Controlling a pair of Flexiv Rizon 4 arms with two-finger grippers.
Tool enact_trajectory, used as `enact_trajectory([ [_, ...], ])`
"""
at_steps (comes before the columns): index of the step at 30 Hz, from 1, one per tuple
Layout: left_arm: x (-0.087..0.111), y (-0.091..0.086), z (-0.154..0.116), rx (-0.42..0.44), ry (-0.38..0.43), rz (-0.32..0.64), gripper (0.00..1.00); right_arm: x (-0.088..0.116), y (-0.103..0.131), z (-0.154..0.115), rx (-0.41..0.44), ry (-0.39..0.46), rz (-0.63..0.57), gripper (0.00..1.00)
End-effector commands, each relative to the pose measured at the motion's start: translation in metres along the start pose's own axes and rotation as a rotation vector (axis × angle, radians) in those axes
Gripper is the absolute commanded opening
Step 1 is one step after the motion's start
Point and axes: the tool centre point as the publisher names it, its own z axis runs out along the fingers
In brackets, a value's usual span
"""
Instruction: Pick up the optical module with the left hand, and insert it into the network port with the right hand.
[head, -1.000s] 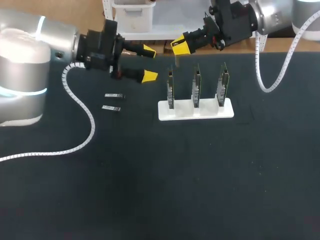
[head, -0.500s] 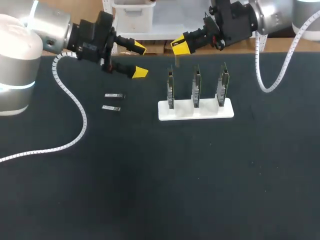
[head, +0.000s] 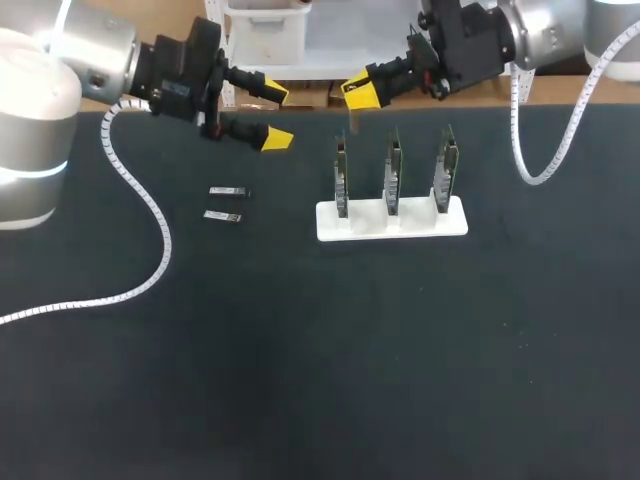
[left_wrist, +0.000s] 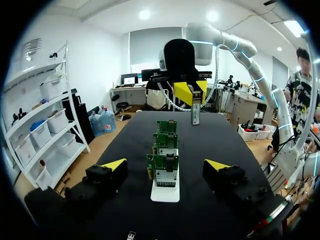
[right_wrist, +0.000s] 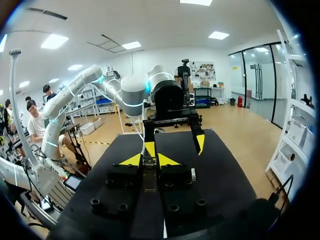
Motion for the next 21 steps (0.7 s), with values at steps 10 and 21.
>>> enact_trajectory([
  [10, 0.000, -0.001, 0.000, -0.003, 0.001, 0.000, 1.00, 0.030, 0.002, 0.015, -0.009, -0.007, 0.023, 0.00],
  [21, 0.000, -0.001, 0.000, -0.003, 0.001, 0.000, 1.00, 0.025, -0.016, 0.023, -0.020, 0.015, -0.006, 0.00],
])
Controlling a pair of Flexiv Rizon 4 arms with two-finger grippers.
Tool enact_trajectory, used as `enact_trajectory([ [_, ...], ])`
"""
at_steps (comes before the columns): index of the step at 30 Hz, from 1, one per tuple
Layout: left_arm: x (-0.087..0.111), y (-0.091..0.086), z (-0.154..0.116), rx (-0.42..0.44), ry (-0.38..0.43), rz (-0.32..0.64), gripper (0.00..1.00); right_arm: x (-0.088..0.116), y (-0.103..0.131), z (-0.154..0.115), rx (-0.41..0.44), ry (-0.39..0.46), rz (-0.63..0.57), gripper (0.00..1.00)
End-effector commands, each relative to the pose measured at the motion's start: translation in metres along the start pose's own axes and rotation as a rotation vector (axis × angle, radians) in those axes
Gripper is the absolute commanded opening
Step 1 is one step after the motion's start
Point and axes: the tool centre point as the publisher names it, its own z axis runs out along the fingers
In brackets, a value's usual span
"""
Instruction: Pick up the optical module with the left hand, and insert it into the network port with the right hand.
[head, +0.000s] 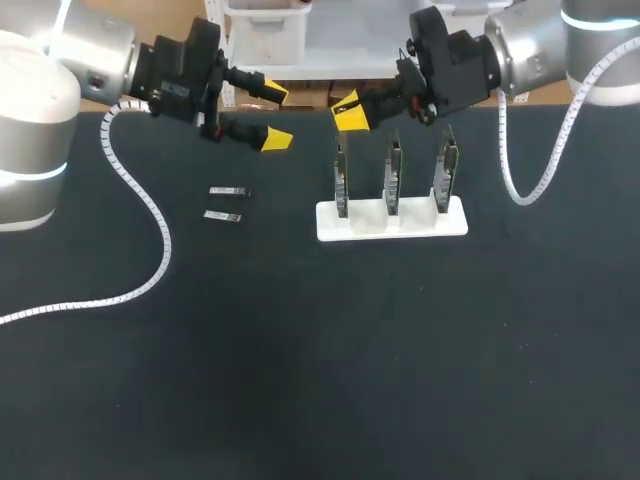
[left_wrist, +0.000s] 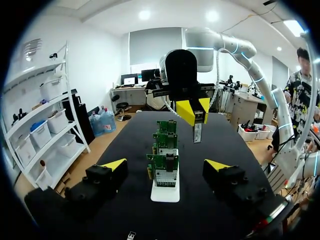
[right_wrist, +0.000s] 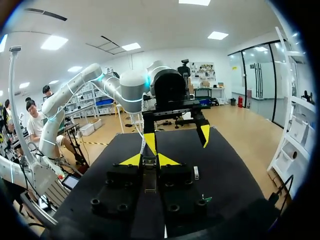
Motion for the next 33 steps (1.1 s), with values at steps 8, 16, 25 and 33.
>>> enact_trajectory([
  [8, 0.000, -0.001, 0.001, -0.003, 0.004, -0.002, 1.00, 0.011, -0.018, -0.007, 0.010, 0.035, 0.023, 0.00],
  [16, 0.000, -0.001, 0.001, -0.003, 0.004, -0.002, 1.00, 0.019, -0.023, -0.006, -0.003, 0.035, 0.041, 0.00],
  [25, 0.000, -0.001, 0.001, -0.003, 0.004, -0.002, 1.00, 0.011, -0.026, 0.004, -0.025, 0.032, 0.017, 0.00],
  [33, 0.000, -0.001, 0.001, -0.003, 0.004, -0.002, 1.00, 0.003, -0.038, 0.007, -0.031, 0.050, -0.005, 0.00],
])
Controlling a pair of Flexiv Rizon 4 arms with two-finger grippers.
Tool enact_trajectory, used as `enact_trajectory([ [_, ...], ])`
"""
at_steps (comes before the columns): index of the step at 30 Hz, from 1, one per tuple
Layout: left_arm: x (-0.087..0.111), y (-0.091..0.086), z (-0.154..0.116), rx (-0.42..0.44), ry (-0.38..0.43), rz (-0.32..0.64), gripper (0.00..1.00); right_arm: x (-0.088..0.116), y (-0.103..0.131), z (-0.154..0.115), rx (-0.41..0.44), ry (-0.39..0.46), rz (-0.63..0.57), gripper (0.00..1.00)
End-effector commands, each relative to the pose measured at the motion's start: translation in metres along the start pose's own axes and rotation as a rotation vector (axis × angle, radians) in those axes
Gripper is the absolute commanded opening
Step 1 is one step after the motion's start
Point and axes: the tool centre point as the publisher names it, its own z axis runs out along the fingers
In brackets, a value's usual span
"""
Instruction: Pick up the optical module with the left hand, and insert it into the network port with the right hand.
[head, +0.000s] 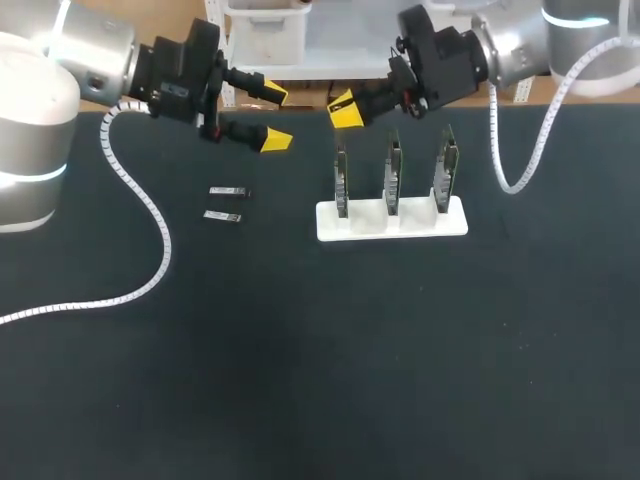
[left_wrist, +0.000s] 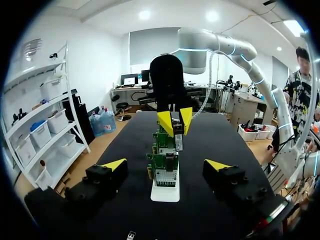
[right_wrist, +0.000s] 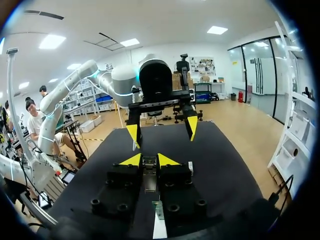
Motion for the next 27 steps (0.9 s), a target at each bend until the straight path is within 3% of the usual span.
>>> enact_trajectory([
  [1, -0.001, 0.000, 0.001, -0.003, 0.005, -0.002, 1.00, -0.010, -0.010, 0.001, -0.017, 0.010, -0.012, 0.00],
  [13, -0.001, 0.000, 0.001, -0.003, 0.005, -0.002, 1.00, 0.006, -0.005, -0.005, -0.002, 0.021, 0.033, 0.00],
  [18, -0.001, 0.000, 0.001, -0.003, 0.005, -0.002, 1.00, 0.013, -0.013, -0.001, -0.010, 0.027, 0.053, 0.00],
  [27, -0.001, 0.000, 0.001, -0.003, 0.005, -0.002, 1.00, 0.009, -0.015, 0.010, -0.042, 0.036, 0.037, 0.00],
])
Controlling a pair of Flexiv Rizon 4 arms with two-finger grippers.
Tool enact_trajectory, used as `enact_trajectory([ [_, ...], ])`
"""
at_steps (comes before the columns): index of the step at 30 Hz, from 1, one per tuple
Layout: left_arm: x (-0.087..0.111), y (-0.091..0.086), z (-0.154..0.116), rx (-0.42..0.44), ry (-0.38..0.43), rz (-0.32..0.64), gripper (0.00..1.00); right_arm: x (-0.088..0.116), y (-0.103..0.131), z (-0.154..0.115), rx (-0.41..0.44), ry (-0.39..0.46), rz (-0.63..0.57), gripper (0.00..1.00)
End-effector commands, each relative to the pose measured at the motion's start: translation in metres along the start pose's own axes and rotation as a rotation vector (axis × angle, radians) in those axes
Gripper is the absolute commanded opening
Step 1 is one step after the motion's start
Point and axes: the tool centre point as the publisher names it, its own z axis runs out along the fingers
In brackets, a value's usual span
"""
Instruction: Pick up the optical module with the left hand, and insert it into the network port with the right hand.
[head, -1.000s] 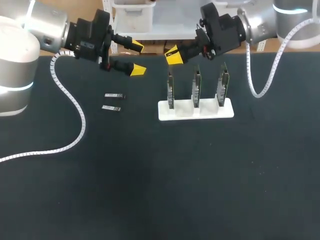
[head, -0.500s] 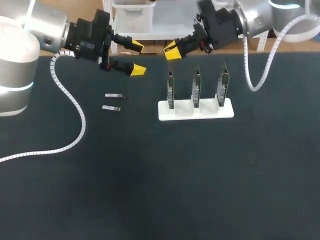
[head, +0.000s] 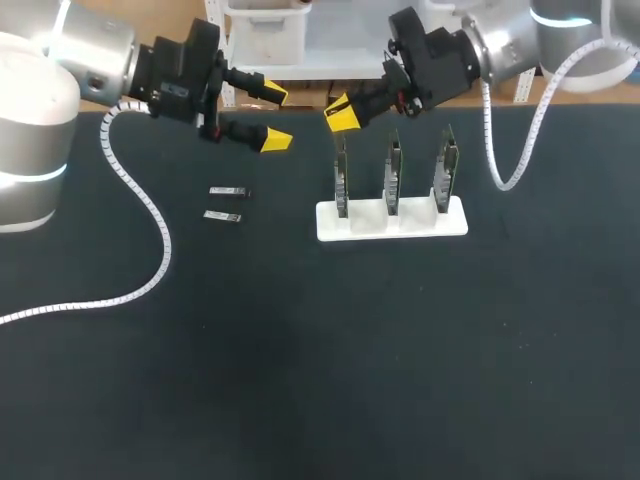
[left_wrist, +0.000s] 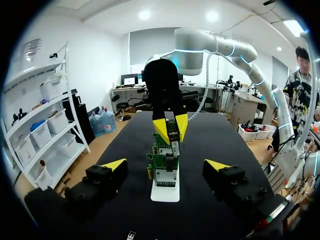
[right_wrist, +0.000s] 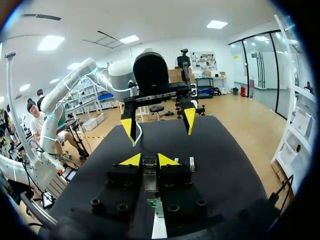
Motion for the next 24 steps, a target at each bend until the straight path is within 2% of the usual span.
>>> enact_trajectory([
  [1, -0.001, 0.000, 0.001, -0.002, 0.005, -0.002, 1.00, -0.001, -0.011, 0.004, -0.012, 0.003, -0.002, 0.00],
  [7, -0.001, 0.000, 0.001, -0.002, 0.005, -0.002, 1.00, 0.005, -0.019, -0.001, 0.023, -0.017, 0.012, 0.00],
  [15, -0.001, 0.000, 0.001, -0.002, 0.005, -0.002, 1.00, -0.002, -0.011, -0.007, 0.030, -0.036, -0.002, 0.00],
  [24, -0.001, 0.000, 0.001, -0.002, 0.005, -0.002, 1.00, 0.008, -0.012, -0.007, 0.027, -0.017, 0.017, 0.00],
])
